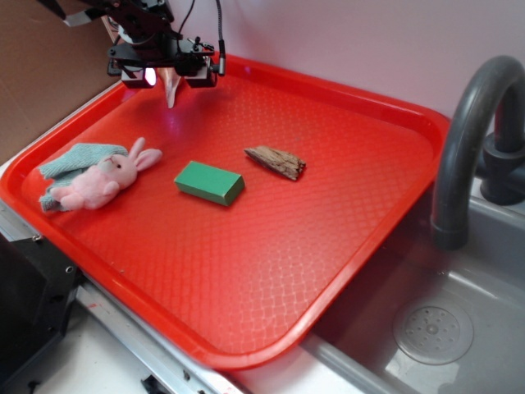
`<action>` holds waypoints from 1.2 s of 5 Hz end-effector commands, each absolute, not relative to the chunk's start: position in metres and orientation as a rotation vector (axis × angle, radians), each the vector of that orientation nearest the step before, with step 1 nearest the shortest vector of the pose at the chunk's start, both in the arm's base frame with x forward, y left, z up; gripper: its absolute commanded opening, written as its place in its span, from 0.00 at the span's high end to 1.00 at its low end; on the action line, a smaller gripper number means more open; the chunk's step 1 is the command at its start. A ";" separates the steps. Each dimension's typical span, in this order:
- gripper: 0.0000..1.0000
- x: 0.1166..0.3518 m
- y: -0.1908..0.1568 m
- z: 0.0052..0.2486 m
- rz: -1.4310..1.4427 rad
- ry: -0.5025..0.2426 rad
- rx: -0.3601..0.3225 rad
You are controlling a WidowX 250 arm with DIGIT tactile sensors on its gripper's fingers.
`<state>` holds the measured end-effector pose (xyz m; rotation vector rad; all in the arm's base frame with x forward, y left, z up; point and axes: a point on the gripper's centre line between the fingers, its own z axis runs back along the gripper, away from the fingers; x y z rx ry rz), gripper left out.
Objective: Grab the shell.
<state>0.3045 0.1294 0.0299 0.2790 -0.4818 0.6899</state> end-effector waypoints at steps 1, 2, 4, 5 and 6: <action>0.00 0.319 0.156 0.033 0.713 -0.506 0.305; 0.00 0.322 0.156 0.021 0.699 -0.478 0.270; 1.00 0.322 0.157 0.013 0.693 -0.466 0.250; 1.00 0.321 0.153 0.038 0.708 -0.455 0.245; 1.00 0.314 0.142 0.082 0.652 -0.386 0.100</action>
